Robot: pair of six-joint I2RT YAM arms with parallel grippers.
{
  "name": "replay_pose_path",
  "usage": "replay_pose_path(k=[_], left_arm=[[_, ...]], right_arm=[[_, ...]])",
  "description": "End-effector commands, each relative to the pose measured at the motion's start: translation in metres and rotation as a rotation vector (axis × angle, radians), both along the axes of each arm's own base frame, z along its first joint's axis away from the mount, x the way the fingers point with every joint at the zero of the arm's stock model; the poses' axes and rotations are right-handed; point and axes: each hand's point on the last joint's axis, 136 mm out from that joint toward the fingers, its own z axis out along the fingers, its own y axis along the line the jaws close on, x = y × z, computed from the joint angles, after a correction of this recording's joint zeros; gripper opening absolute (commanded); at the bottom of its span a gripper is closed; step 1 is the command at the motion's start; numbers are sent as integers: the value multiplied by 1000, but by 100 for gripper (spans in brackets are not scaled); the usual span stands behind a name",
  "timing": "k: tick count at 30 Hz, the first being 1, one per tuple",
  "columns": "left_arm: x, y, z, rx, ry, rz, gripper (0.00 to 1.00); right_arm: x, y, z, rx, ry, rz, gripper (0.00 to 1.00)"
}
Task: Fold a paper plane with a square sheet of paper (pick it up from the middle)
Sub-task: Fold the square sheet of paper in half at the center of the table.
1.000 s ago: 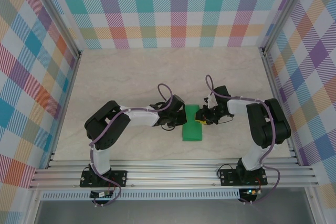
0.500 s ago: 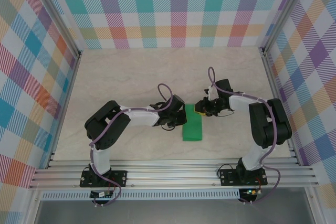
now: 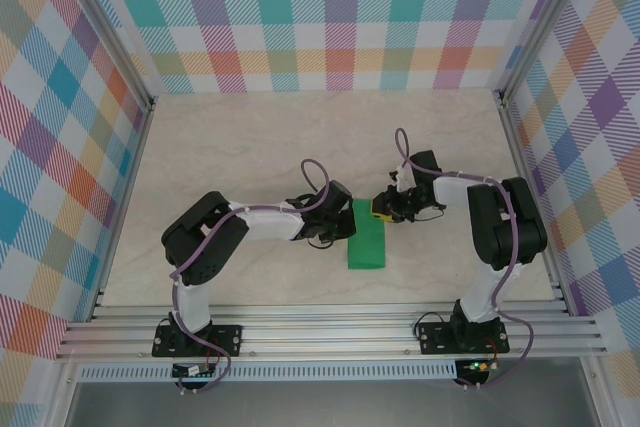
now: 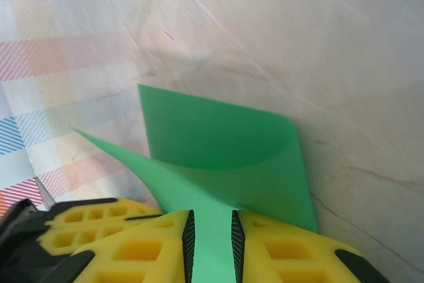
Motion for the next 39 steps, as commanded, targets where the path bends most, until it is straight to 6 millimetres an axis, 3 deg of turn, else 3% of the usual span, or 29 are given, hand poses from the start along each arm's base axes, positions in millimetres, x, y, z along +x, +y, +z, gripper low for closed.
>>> replay_pose_path(k=[1,11,20,30,34,39], left_arm=[[-23,12,-28,101,80,-41,0],[-24,13,-28,104,80,-41,0],[-25,14,-28,112,81,-44,0],[-24,13,-26,108,80,-47,0],[-24,17,-25,124,71,-44,0],[-18,28,-18,190,30,-39,0]], right_arm=[[14,1,15,-2,-61,23,24],[24,-6,-23,-24,12,-7,24],[38,-8,14,7,-70,-3,25],[30,-9,-25,-4,35,-20,25],[32,-8,-7,10,6,-15,26],[28,-8,43,29,-79,-5,32]])
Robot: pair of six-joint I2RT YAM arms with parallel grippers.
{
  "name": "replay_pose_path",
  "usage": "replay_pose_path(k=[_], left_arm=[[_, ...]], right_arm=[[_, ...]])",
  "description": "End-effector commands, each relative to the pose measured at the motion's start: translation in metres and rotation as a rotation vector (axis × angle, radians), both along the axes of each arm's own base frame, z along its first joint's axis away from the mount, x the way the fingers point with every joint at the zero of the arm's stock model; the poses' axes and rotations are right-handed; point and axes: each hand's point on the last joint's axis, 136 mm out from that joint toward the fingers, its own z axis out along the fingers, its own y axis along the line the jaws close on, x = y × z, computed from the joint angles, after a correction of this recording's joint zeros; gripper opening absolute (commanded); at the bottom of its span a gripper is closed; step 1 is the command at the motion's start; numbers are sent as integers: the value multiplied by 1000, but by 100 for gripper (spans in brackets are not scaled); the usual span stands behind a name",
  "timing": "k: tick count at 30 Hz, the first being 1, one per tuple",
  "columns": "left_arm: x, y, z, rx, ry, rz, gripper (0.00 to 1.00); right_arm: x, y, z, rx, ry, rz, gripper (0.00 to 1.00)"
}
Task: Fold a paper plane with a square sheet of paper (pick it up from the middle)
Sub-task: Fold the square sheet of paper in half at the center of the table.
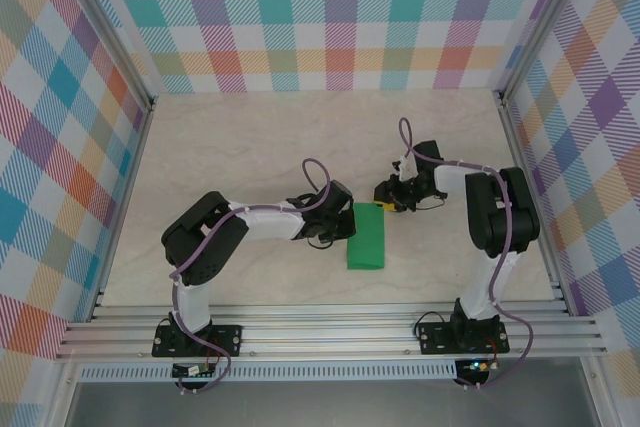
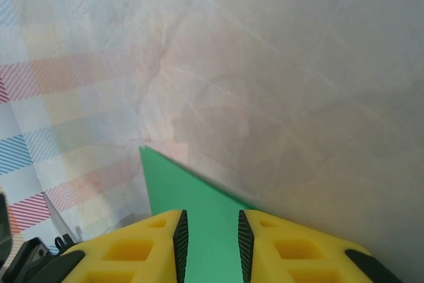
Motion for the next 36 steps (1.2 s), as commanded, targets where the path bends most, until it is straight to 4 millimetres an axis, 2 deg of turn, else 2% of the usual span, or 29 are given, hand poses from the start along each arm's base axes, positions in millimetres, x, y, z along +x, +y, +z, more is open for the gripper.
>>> replay_pose_path(k=[1,5,9,11,15,18,23,26,27,33,36], left_arm=[[-16,27,-15,168,29,-19,0],[-8,33,-8,203,1,-15,0],[0,35,0,200,-23,-11,0],[-1,43,2,226,-16,-12,0],[8,57,8,239,-25,4,0],[12,58,10,220,-25,4,0],[13,54,11,199,-23,1,0],[10,48,18,154,-16,-10,0],[14,43,26,117,-44,-4,0],[16,59,53,116,-104,61,0],[13,61,64,78,-117,84,0]], right_arm=[[-5,0,47,12,-90,15,33],[-25,-6,60,2,-86,-6,37],[-52,-6,54,30,-21,-14,41],[-65,-2,53,77,-6,-1,41],[-95,9,49,159,40,50,36],[-112,23,47,194,51,104,31],[-114,31,42,174,47,127,28],[-114,25,28,101,66,112,29],[-116,25,27,109,71,119,29],[-133,31,15,153,127,148,28],[-138,32,5,152,155,159,28]])
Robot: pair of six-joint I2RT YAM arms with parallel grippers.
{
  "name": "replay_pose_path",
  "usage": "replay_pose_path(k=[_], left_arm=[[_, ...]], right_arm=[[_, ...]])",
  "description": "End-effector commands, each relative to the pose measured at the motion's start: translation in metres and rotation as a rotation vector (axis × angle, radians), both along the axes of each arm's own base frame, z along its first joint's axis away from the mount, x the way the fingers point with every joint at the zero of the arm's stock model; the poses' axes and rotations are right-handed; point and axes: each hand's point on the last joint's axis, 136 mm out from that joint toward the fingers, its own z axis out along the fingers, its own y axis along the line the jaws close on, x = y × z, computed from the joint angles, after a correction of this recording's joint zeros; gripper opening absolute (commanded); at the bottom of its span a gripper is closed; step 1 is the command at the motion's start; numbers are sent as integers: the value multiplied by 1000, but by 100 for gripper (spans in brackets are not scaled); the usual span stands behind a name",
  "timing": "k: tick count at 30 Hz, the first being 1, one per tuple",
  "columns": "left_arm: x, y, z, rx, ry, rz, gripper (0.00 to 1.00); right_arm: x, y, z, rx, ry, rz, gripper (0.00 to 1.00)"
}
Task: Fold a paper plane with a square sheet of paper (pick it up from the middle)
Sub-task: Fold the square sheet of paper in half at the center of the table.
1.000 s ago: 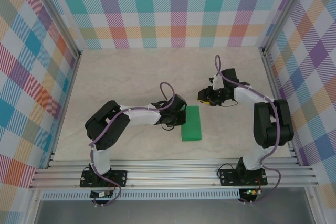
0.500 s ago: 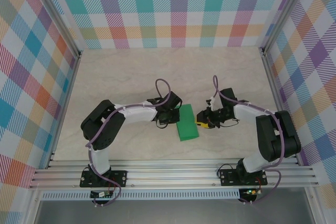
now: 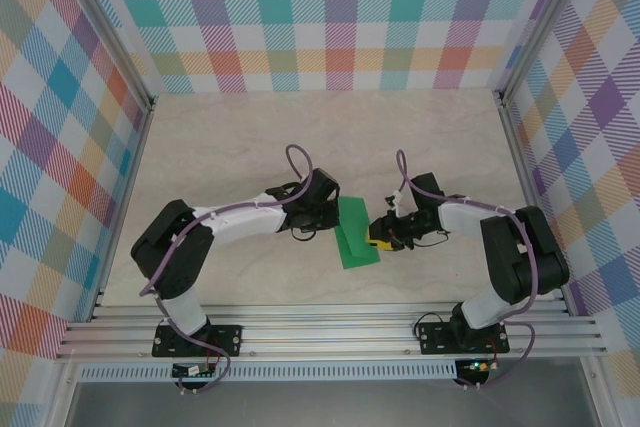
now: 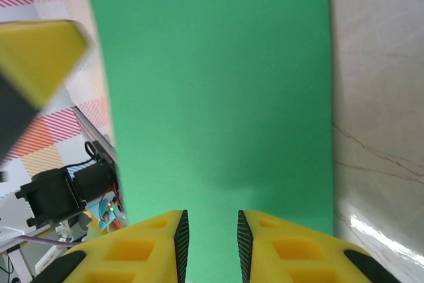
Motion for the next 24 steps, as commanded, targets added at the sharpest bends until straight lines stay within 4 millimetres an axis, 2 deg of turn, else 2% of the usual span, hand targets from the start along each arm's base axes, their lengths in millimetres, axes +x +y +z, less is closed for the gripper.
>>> replay_pose_path(k=[1,5,10,12,15,18,24], left_arm=[[0,7,14,-41,-25,42,0],[-3,-1,23,-94,-27,27,0],[-8,-37,33,-198,-8,-60,3],[-8,-47,28,-204,5,-66,3],[-8,-51,10,-184,48,-44,2],[-11,-55,-6,-200,85,-30,2],[-15,-64,-19,-203,109,-36,4]], right_arm=[[-10,5,-10,26,27,34,28],[-14,3,-26,-14,60,29,27],[-17,-3,-40,-123,69,13,27],[-18,-6,-47,-150,84,-11,26],[-21,-8,-54,-153,91,-31,25],[-23,-7,-50,-136,75,-29,25],[-22,-6,-41,-124,37,-17,26]])
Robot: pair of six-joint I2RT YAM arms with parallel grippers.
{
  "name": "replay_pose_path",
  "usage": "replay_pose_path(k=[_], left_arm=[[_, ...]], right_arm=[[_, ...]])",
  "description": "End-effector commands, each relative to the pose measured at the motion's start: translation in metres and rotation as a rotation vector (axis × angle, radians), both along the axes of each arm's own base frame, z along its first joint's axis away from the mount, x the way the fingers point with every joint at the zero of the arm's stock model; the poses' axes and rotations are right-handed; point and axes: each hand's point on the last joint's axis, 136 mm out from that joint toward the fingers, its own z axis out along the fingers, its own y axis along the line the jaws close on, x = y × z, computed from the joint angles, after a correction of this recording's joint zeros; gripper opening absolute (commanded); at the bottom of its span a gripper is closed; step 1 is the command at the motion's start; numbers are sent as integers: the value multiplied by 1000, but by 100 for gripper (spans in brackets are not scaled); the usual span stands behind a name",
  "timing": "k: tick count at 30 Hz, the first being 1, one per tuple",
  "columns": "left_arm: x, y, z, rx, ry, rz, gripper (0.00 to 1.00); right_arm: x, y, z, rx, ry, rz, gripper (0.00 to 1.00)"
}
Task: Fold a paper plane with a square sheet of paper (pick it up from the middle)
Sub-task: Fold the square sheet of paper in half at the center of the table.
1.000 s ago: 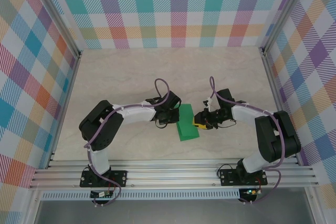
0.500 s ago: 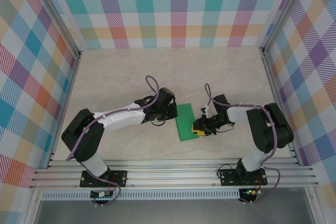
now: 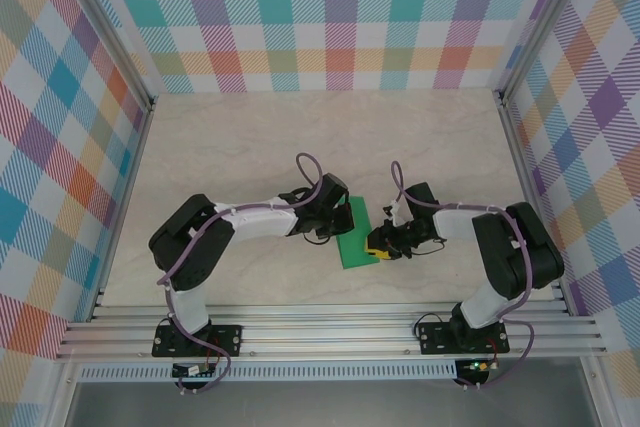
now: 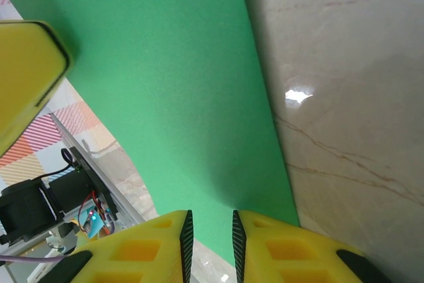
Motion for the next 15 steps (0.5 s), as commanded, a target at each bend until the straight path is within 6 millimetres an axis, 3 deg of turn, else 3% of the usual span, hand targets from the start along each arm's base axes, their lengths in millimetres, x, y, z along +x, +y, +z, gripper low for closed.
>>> replay_pose_path(k=[1,9,15], left_arm=[[-3,-12,1,-34,8,-3,5],[-10,-3,-21,4,46,17,2],[-15,-3,-27,17,60,7,1]], right_arm=[[-11,-7,-13,-65,11,4,26],[-11,-3,20,-13,-78,28,30],[-15,-4,13,-40,-46,45,30]])
